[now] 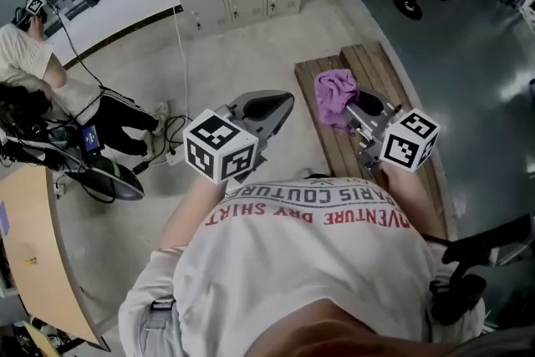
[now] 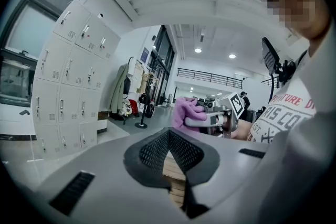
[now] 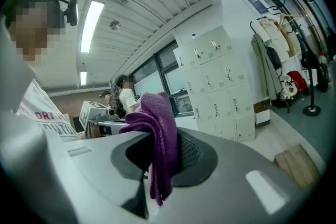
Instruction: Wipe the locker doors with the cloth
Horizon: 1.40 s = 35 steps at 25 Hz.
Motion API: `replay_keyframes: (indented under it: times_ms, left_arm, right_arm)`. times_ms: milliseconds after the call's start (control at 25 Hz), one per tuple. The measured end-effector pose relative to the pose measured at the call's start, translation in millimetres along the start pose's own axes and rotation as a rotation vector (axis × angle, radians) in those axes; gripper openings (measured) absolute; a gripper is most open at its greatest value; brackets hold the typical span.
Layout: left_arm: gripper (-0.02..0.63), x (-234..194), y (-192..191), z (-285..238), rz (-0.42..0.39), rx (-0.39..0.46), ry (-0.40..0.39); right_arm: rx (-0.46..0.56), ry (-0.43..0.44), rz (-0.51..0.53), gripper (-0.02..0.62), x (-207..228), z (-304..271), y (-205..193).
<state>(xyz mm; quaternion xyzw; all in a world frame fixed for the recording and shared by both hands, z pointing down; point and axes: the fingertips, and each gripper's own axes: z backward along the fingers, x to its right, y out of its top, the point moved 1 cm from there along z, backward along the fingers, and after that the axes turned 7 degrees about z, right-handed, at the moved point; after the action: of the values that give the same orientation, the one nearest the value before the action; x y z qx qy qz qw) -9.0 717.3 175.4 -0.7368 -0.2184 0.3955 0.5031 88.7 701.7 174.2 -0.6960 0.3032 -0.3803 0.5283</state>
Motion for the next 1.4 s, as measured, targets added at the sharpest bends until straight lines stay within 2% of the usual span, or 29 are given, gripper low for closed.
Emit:
replay_keyframes:
  times_ms: [120, 320, 480, 640, 880, 1040, 1200, 1400]
  left_arm:
    - [0.0, -7.1, -0.7, -9.2, -0.002, -0.007, 0.003]
    - [0.0, -40.3, 1.6, -40.8, 0.006, -0.022, 0.022]
    - [-0.002, -100.3, 9.2, -82.9, 0.033, -0.054, 0.034]
    - [0.0, -166.7, 23.2, -144.7, 0.077, -0.065, 0.067]
    - [-0.002, -276.4, 82.5, -262.0, 0.108, -0.058, 0.115]
    - [0.0, -342.3, 141.4, -330.4, 0.072, -0.045, 0.127]
    - [-0.002, -379.2, 189.9, -370.8, 0.037, -0.009, 0.13]
    - [0.0, -405.3, 214.1, -393.3, 0.014, 0.014, 0.137]
  right_arm:
    - [-0.004, -0.029, -0.018, 0.052, 17.9, -4.5, -0.9]
    - [0.013, -0.018, -0.043, 0.052, 61.1, -25.1, -7.3]
    - [-0.001, -0.005, -0.096, 0.052, 119.7, -71.0, -18.7]
    - [-0.028, 0.008, -0.127, 0.052, 203.6, -108.4, -23.6]
    - [-0.017, 0.024, -0.105, 0.052, 358.5, -170.5, 22.4]
    - [-0.002, 0.039, -0.071, 0.052, 445.9, -216.5, 68.0]
    - [0.027, 0.055, -0.043, 0.052, 499.9, -245.5, 105.8]
    - [0.079, 0.088, -0.016, 0.052, 529.1, -261.2, 133.2]
